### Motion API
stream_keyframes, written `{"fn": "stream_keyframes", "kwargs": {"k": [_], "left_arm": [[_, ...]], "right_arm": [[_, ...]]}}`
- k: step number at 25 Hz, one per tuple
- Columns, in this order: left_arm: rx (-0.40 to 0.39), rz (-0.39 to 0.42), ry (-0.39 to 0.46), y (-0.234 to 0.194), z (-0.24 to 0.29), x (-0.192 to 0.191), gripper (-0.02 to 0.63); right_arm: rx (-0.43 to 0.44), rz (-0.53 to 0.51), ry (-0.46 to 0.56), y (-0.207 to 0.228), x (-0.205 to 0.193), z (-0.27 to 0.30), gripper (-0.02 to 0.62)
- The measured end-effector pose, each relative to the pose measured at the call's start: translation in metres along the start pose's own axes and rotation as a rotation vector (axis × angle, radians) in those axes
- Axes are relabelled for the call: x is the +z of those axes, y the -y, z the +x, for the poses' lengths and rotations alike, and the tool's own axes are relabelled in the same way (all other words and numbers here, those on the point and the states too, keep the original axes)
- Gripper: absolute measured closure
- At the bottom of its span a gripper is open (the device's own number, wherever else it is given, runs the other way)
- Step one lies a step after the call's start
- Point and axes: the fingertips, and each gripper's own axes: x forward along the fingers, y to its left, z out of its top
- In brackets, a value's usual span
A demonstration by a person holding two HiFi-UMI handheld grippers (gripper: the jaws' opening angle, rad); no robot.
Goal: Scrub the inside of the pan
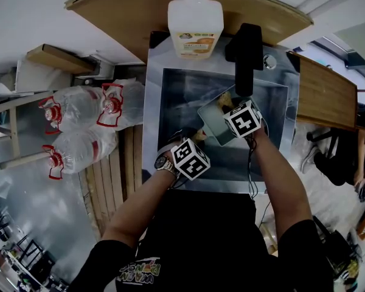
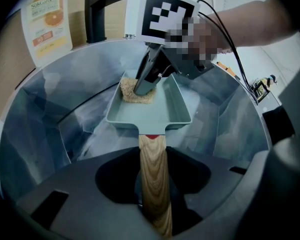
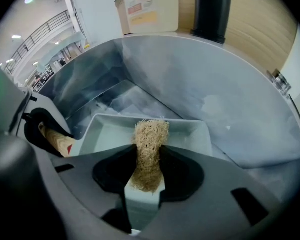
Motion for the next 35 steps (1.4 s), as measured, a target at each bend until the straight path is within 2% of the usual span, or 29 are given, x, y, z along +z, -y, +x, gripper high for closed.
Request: {"fn": "stream_keyframes", "kwargs": {"k": [11, 30, 35], "left_arm": [[0.002, -0.001, 0.001, 0.0, 0.001, 0.0, 0.434], [0.002, -0.012, 0.001, 0.0, 0.0, 0.0, 0.434], [0.001, -0.014, 0.001, -0.001, 0.0, 0.0, 0.434]], "right_arm": [[-0.082, 0.101, -0.024, 0.046, -0.004, -0.009, 0.449], [-0.163, 0.151, 0.057, 0.062, -0.004, -0.038, 0.449], [-0.237, 0.173, 0.078, 0.074, -0.007, -0.057, 0.449]]}}
